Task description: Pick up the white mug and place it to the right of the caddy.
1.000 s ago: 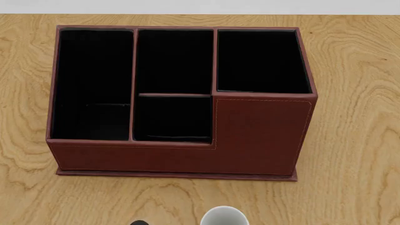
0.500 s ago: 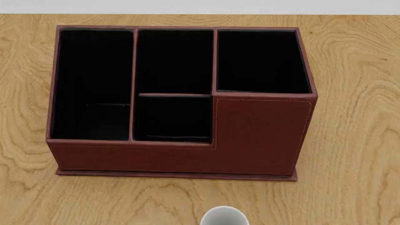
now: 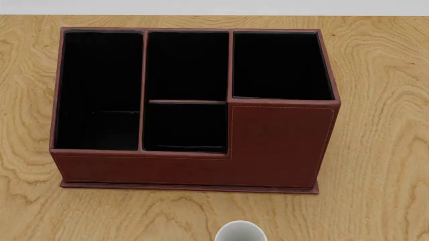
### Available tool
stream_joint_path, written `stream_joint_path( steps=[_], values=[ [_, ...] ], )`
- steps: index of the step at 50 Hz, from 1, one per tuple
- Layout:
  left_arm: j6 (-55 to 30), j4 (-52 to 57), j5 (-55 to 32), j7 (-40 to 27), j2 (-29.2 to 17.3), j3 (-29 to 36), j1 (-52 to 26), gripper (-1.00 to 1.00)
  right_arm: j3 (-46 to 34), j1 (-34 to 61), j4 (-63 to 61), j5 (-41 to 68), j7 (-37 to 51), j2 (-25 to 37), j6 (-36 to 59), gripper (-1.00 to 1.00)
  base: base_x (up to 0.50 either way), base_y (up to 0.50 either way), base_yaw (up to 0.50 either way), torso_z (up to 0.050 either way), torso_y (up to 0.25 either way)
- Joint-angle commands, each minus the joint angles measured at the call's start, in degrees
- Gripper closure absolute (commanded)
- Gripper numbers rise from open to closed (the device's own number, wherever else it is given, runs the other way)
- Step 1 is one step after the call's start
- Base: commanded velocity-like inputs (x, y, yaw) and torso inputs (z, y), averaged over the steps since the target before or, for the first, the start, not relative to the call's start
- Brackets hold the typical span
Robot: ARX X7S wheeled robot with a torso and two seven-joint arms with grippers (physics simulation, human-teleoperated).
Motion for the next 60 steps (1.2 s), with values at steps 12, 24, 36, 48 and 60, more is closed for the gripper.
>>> stream_joint_path(
  steps=[12,24,36,48,60],
  values=[
    [1.2,-1.2,-0.3,-0.4,0.0,0.2,0.6,-1.0,-2.0,-0.4,1.6,-1.0,-1.0,0.0,-0.9,-1.0,0.0,0.0,0.0,0.0,0.0],
    [1.3,-1.4,-0.5,-0.5,-0.2,0.3,0.7,-1.0,-2.8,0.1,1.6,-1.0,-1.1,0.0,-1.2,-1.0,0.0,0.0,0.0,0.0,0.0],
    [2.6,-2.7,-0.7,-0.6,0.0,0.6,1.0,-1.0,-3.6,1.1,1.0,-2.3,-0.3,0.2,-1.4,1.0,0.0,0.0,0.0,0.0,0.0],
    [3.8,-3.3,-1.3,-0.7,0.2,0.2,1.8,-1.0,-3.7,2.3,-0.7,-1.1,2.4,0.6,-1.2,1.0,0.0,0.0,0.0,0.0,0.0],
    [3.2,-2.1,-1.8,-0.9,0.0,0.0,2.1,-1.0,-2.0,5.1,-6.3,4.9,8.7,1.0,-1.4,1.0,0.0,0.0,0.0,0.0,0.0]
  ],
)
